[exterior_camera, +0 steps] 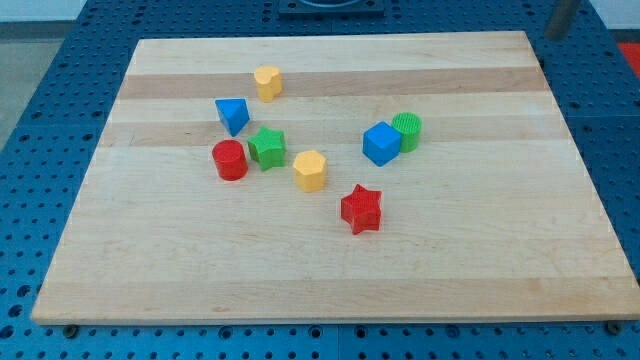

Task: Point at the red circle

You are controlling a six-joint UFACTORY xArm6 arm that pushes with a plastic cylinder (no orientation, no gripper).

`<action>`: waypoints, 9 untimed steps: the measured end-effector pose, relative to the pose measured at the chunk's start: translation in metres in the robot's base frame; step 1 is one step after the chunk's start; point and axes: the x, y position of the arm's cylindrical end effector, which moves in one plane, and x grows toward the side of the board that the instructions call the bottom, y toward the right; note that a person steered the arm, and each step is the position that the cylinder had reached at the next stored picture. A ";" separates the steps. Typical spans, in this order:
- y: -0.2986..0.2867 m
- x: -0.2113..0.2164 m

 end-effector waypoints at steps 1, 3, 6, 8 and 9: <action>0.000 0.000; -0.061 0.025; -0.253 0.032; -0.371 0.032; -0.433 0.033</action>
